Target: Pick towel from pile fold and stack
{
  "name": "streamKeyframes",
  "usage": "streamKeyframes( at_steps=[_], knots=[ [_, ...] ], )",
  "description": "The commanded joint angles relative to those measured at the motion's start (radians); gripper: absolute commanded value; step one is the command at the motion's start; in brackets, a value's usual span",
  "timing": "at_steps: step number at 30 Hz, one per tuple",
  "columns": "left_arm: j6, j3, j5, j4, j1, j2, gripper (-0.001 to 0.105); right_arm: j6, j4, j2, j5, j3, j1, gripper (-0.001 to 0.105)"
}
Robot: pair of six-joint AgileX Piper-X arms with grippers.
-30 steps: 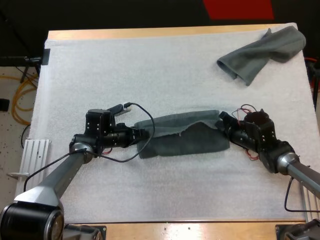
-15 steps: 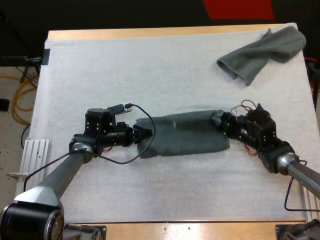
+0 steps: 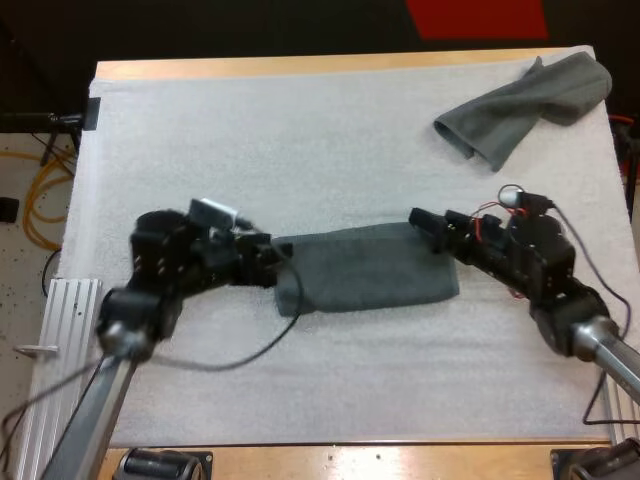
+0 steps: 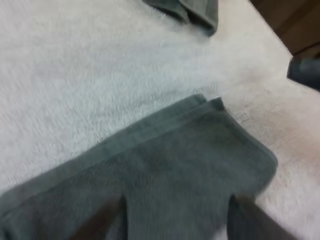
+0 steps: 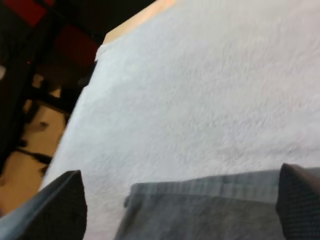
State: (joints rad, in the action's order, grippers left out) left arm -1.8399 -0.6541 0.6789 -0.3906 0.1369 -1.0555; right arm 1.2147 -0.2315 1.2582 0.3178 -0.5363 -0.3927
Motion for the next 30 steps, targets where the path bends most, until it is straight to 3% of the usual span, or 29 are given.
streamKeyframes(
  at_steps=[1,7,15,19,26,30],
  knots=[
    [0.021,-0.007,-0.027,-0.055,-0.001,0.067,0.047,0.050,0.044,-0.038,-0.024,-0.008,0.006,0.075],
    [0.015,-0.040,-0.101,-0.198,-0.001,0.336,0.071,0.140,0.261,-0.215,-0.091,-0.008,0.006,0.075],
    [0.015,-0.157,-0.122,-0.525,-0.001,0.517,0.071,0.160,0.636,-0.429,-0.158,-0.048,0.006,0.075],
    [0.015,-0.169,-0.129,-0.655,-0.001,0.563,0.071,0.169,0.785,-0.491,-0.192,-0.067,0.006,0.075],
    [0.020,-0.169,-0.129,-0.672,-0.001,0.569,0.071,0.167,0.853,-0.457,-0.192,-0.070,0.006,0.075],
    [0.020,-0.169,-0.129,-0.665,-0.001,0.569,0.071,0.167,0.849,-0.339,-0.152,-0.103,0.019,0.075]
  ],
)
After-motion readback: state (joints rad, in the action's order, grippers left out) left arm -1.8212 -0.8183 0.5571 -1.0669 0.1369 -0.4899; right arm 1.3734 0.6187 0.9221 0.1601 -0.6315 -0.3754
